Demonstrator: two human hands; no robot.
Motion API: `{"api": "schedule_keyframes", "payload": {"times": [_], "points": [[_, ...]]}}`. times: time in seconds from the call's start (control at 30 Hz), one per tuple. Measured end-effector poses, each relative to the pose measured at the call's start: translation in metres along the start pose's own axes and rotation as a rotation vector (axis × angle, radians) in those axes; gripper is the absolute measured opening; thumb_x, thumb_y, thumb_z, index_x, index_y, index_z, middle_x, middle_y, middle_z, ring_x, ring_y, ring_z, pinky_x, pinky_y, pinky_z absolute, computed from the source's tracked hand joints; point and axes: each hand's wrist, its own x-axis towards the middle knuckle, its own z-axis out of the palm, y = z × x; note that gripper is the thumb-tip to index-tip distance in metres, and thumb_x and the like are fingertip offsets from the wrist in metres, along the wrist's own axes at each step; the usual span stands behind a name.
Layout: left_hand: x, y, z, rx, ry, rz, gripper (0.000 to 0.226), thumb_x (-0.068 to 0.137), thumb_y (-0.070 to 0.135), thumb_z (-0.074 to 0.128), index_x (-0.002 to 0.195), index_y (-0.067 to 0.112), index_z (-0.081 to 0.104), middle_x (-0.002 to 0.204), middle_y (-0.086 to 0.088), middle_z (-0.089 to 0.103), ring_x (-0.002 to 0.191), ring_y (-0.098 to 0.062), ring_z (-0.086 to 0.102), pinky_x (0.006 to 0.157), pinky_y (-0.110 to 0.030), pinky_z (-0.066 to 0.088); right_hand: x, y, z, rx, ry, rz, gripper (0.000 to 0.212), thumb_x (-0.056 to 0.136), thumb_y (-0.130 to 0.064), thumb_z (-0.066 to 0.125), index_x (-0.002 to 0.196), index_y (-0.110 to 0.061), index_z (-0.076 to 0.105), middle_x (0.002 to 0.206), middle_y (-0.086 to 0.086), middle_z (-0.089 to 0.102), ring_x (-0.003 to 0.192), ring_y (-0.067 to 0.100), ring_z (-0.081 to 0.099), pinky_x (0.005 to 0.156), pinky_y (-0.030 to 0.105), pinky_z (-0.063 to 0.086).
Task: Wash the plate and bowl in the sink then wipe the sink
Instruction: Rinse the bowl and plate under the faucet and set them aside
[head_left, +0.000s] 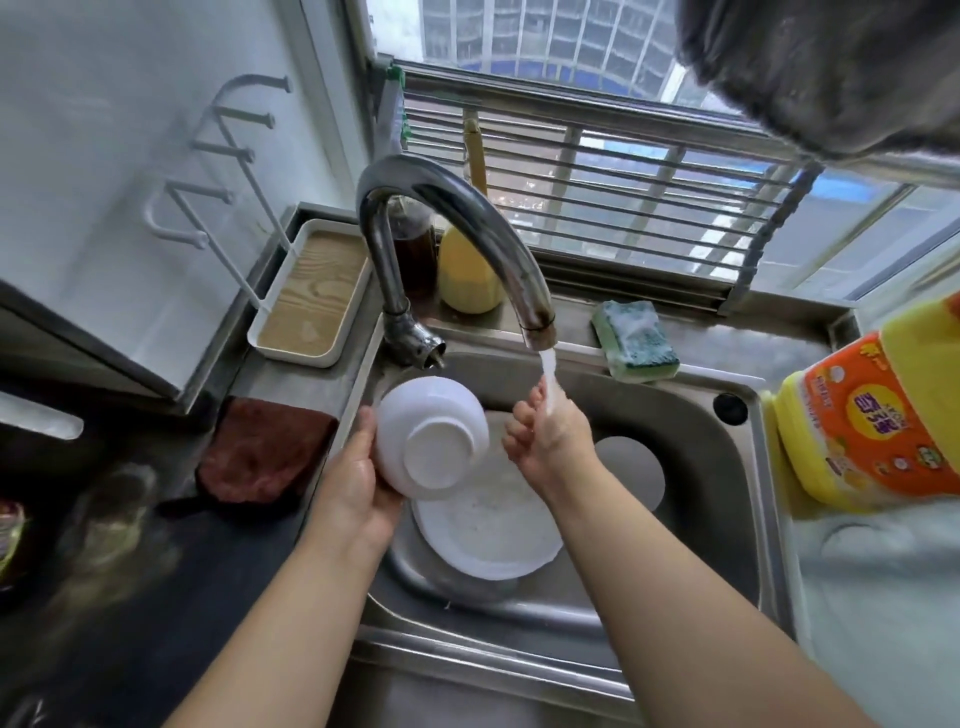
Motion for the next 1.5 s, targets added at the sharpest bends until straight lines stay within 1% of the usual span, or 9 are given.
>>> {"api": "schedule_keyframes", "payload": {"times": [0.13,0.3,0.47,0.63,0.83,0.93,1.07,1.23,1.5], "points": [[-0.005,-0.012,0.014,0.033,0.004,-0.105,0.039,0.099,0.045,0.038,0.097,0.014,0.063,0.083,-0.009,0.069,0.083,-0.021,0.061,0.070,-0.035,0.049,-0.005,0.002,-0.025,-0.798,-0.054,-0.279,0.018,0.096,-0.020,0.035,0.091,-0.022,0.053,0.067,0.000,0.046,0.053,0.016,0.043,0.048,0.031,0.038],[-0.004,-0.026,0.034,0.086,-0.011,-0.175,0.044,0.100,0.046,0.035,0.109,0.010,0.060,0.099,-0.014,0.066,0.088,-0.025,0.062,0.068,-0.037,0.049,-0.019,-0.006,-0.071,-0.780,-0.250,-0.261,0.034,0.096,-0.046,0.044,0.113,-0.021,0.059,0.105,-0.002,0.063,0.097,0.011,0.058,0.084,0.027,0.043],[-0.011,-0.045,0.057,0.117,-0.172,-0.337,0.059,0.101,0.048,0.022,0.129,0.007,0.054,0.122,-0.021,0.061,0.107,-0.032,0.057,0.079,-0.043,0.049,-0.038,-0.017,-0.098,-0.642,-0.371,-0.313,0.042,0.083,-0.057,0.059,0.094,-0.017,0.064,0.082,0.001,0.063,0.076,0.014,0.056,0.073,0.031,0.048],[-0.014,-0.043,0.059,0.296,-0.385,-0.520,0.071,0.093,0.065,0.027,0.122,0.009,0.060,0.117,-0.022,0.063,0.098,-0.035,0.061,0.088,-0.050,0.049,-0.054,-0.030,-0.102,-1.232,-0.421,-0.802,0.014,0.091,-0.027,0.060,0.086,-0.015,0.055,0.076,-0.013,0.048,0.071,0.005,0.045,0.068,0.017,0.039],[-0.021,-0.037,0.055,0.628,-0.356,-0.343,0.054,0.087,-0.011,0.040,0.134,0.014,0.047,0.123,-0.023,0.056,0.096,-0.041,0.066,0.076,-0.045,0.059,-0.045,-0.006,-0.133,-1.830,-0.264,-1.526,0.010,0.071,-0.017,0.076,0.074,-0.016,0.067,0.084,0.001,0.064,0.091,0.024,0.060,0.099,0.042,0.044],[-0.032,-0.041,0.058,0.807,-0.323,-0.262,0.043,0.092,0.007,0.048,0.133,0.022,0.048,0.123,-0.016,0.057,0.093,-0.034,0.069,0.074,-0.039,0.058,-0.050,0.000,-0.143,-1.749,-0.186,-1.341,0.014,0.075,-0.021,0.076,0.075,-0.014,0.064,0.080,-0.001,0.064,0.085,0.020,0.062,0.092,0.041,0.049],[-0.035,-0.046,0.057,1.123,-0.260,-0.253,0.057,0.089,0.062,0.044,0.136,0.029,0.043,0.134,0.000,0.047,0.117,-0.025,0.053,0.097,-0.040,0.041,-0.064,0.004,-0.141,-1.266,-0.202,-0.606,0.022,0.097,-0.028,0.050,0.095,-0.007,0.054,0.083,0.001,0.053,0.075,0.014,0.050,0.067,0.025,0.040],[-0.040,-0.065,0.053,1.074,-0.246,-0.117,0.043,0.097,0.047,0.042,0.131,0.022,0.048,0.131,0.000,0.055,0.114,-0.020,0.053,0.096,-0.036,0.037,-0.051,0.008,-0.152,-0.105,-0.029,0.019,0.032,0.102,-0.023,0.039,0.123,-0.001,0.049,0.121,0.014,0.055,0.109,0.024,0.054,0.090,0.038,0.047],[-0.047,-0.105,0.067,1.134,-0.243,-0.167,0.028,0.100,0.029,0.043,0.119,0.011,0.054,0.108,-0.007,0.064,0.095,-0.023,0.063,0.086,-0.035,0.048,-0.068,-0.004,-0.191,-0.420,0.050,-0.146,0.033,0.098,-0.036,0.045,0.108,-0.007,0.057,0.106,0.013,0.061,0.093,0.023,0.057,0.075,0.036,0.047]]}}
